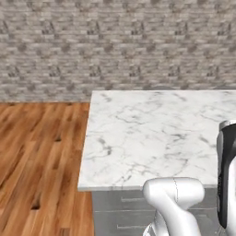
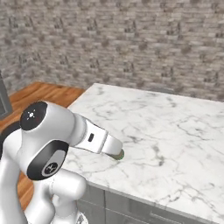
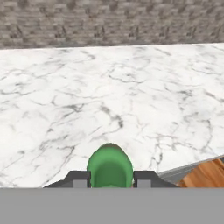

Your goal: Move the drinks to the dining counter.

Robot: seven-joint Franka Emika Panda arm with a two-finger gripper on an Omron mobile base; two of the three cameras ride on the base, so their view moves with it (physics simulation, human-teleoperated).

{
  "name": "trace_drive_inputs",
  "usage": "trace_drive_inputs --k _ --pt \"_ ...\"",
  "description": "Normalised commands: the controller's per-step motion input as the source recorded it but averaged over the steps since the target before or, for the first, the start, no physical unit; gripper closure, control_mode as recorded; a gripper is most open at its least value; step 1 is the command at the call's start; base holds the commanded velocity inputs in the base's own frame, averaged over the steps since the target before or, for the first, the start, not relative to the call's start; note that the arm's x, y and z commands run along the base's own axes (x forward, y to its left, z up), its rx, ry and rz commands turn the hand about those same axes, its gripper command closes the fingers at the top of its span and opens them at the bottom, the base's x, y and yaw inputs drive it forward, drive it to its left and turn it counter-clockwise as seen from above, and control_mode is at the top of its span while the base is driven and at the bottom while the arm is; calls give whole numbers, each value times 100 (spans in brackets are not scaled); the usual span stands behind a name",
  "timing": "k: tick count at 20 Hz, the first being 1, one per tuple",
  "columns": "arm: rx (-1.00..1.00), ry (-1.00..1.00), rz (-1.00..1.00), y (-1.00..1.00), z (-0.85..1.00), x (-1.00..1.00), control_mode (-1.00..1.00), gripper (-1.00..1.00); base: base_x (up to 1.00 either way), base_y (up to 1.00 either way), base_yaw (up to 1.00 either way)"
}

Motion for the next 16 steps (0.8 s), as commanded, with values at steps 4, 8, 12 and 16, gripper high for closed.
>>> trace_drive_inputs --k 4,8,12,16 --pt "0 0 0 0 0 0 100 100 99 30 -26" --pt "0 1 -6 6 0 23 -100 100 72 21 -19" --pt "0 21 -5 16 5 73 -100 100 0 0 0" --pt "0 27 0 1 14 65 -100 100 0 0 0"
